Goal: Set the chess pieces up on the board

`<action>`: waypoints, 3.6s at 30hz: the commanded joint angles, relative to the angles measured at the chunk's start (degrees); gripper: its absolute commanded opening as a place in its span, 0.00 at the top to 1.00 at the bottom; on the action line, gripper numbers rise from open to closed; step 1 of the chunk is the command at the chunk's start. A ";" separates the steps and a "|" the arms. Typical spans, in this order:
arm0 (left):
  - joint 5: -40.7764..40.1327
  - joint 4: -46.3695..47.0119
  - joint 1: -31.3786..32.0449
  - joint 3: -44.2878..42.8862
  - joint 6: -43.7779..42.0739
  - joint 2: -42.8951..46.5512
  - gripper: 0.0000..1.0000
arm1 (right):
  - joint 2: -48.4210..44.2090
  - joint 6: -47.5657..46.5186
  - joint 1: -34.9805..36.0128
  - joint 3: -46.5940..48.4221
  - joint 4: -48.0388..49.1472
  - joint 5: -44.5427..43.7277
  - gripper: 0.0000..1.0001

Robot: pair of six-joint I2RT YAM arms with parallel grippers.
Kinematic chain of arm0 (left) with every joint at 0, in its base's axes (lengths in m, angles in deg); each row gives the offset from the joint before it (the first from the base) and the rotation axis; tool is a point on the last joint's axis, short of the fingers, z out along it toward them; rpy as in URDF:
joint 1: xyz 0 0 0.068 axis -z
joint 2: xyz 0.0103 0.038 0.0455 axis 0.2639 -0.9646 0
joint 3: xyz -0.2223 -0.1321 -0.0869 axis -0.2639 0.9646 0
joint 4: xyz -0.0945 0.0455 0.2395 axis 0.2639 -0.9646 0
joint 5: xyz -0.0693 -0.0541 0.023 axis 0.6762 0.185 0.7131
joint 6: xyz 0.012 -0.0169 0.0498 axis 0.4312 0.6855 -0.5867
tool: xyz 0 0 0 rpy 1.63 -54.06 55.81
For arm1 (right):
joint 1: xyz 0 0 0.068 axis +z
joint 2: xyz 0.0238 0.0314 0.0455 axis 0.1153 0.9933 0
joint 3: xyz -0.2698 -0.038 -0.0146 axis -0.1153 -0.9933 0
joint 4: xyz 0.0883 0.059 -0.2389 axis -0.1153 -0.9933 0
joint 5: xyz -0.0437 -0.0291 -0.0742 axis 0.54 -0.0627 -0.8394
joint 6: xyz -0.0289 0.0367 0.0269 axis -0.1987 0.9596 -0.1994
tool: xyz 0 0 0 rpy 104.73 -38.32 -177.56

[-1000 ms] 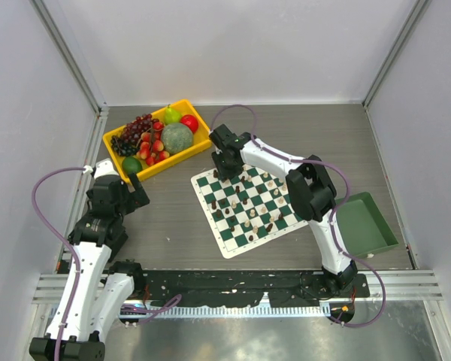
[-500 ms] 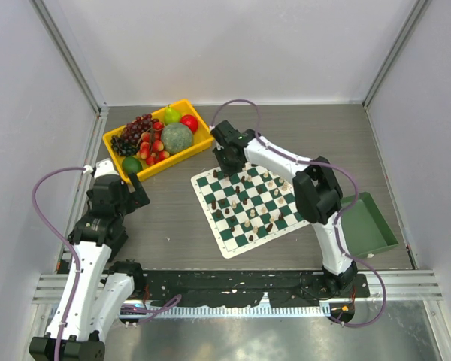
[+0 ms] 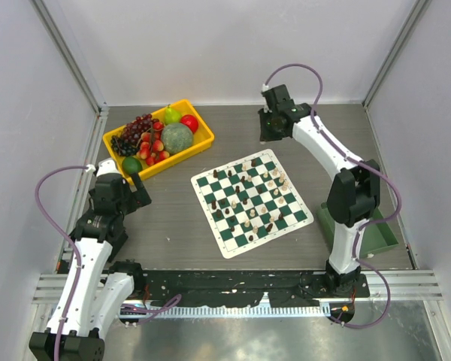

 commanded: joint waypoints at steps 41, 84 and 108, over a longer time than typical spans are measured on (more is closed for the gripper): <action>1.06 1.80 -0.29 -0.67 0.48 -0.76 0.01 | 16.92 -0.78 -6.64 4.38 3.41 1.95 0.63; 3.87 4.00 -0.29 0.29 2.06 -2.69 0.01 | -5.85 4.06 17.44 -20.22 3.76 3.36 0.54; 2.73 3.56 -0.29 0.56 1.97 -2.69 0.01 | -0.05 3.88 20.17 -20.84 3.41 3.01 0.63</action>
